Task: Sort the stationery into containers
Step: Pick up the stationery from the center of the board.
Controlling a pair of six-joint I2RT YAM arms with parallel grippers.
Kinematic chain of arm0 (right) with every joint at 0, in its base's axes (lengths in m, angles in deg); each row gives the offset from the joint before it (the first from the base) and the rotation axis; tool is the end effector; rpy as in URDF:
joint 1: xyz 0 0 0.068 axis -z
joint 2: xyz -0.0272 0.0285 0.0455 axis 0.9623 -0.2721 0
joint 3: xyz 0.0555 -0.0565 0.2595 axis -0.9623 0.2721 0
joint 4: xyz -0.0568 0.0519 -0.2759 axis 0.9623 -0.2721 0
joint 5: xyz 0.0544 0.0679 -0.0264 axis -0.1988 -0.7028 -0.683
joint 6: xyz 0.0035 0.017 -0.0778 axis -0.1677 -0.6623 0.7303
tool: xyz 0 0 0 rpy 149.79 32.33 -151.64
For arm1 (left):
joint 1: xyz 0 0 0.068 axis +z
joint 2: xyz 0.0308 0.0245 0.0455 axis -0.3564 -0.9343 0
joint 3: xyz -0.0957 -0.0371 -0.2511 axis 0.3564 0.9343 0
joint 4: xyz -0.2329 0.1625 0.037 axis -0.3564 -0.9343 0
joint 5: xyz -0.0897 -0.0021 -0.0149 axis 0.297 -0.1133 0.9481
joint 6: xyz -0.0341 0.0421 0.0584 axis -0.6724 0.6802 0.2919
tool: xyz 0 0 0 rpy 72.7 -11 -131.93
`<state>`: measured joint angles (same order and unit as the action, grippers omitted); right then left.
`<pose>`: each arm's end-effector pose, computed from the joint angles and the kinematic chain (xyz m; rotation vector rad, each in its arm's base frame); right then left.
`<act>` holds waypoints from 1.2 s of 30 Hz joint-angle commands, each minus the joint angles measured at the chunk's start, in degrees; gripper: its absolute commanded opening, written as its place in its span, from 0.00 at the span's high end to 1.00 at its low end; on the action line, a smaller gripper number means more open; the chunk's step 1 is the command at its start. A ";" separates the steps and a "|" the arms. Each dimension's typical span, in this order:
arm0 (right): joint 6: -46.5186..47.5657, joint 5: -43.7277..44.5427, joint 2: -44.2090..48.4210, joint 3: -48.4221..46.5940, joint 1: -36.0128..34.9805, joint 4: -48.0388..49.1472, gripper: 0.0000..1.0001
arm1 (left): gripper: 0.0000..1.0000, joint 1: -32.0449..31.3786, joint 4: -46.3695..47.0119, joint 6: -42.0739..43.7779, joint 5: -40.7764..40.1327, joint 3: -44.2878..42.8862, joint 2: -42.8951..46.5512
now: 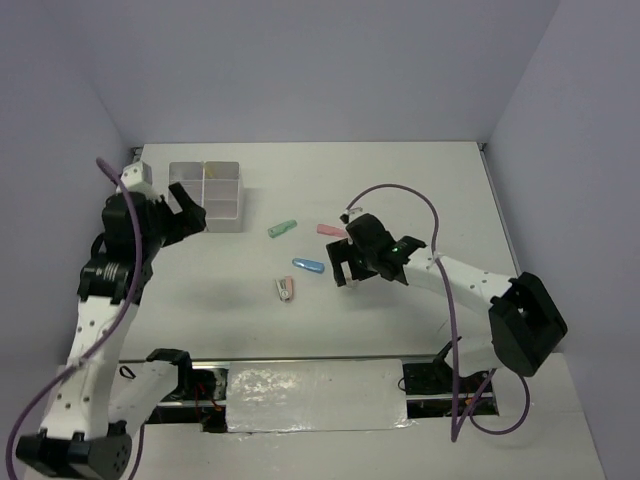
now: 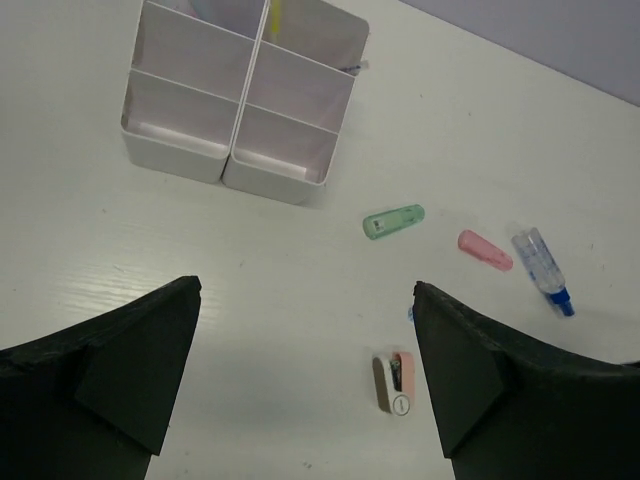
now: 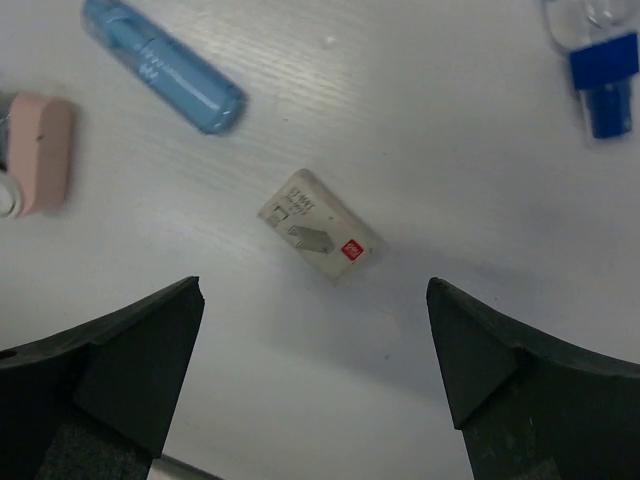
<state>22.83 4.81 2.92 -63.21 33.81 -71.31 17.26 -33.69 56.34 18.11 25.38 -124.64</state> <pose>0.2476 0.2049 0.1781 -0.5344 2.4490 0.3244 0.2456 -0.0093 0.3707 -0.5028 1.9035 -0.2931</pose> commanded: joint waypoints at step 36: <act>-41.14 25.72 -16.54 0.41 -9.78 5.49 0.50 | 0.01 -3.85 3.09 5.98 6.09 14.71 12.59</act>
<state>-18.04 32.98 -13.32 -63.73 24.89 -70.04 13.83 -33.29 60.71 23.22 40.81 -112.38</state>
